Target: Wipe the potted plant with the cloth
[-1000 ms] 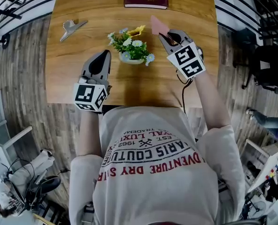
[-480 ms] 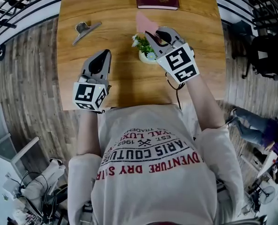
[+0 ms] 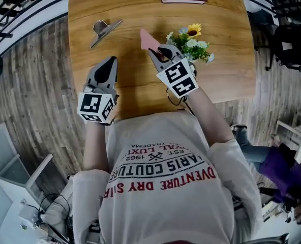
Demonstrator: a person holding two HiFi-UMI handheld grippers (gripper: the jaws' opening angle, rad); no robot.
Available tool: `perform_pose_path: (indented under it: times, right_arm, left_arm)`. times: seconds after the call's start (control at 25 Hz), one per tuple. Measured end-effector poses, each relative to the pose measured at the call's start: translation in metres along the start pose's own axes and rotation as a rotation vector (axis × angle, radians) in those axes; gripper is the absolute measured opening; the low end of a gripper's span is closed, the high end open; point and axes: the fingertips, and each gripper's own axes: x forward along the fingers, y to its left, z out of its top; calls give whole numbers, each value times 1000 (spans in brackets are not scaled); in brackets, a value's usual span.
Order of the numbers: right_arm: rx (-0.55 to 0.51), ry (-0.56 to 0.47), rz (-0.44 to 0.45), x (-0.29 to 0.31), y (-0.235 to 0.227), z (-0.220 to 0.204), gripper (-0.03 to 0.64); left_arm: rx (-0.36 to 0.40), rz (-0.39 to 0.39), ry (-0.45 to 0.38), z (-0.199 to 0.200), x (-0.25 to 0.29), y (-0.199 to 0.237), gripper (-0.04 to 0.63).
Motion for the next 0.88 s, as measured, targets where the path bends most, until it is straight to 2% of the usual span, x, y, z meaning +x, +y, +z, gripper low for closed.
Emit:
perform_pose_path:
  times: [0.16,0.36,0.48,0.64,0.72,0.88]
  right_arm:
    - [105,87,-91,9,-4,-46,37]
    - [242,140,-218,9,-19,-88,37]
    - [340,148,-284,7,-31,-109,37]
    - [440,140,-317,6,-34,-122,37]
    - [547,109,-323,5,-34,-125,37]
    - [866,40,-328,2,-36,-136,37]
  left_arm:
    - [-8,-48,36,-17,5,1,15]
    - [-25,-95,59,-33,15,-8,17]
    - [-25,-126,71,-39,21,-18,15]
    - [-2,-165,85,-42,25,-30,15]
    - [8,-178,88,-43,27,-33,15]
    - [21,-199,102,-47,29,-38,15]
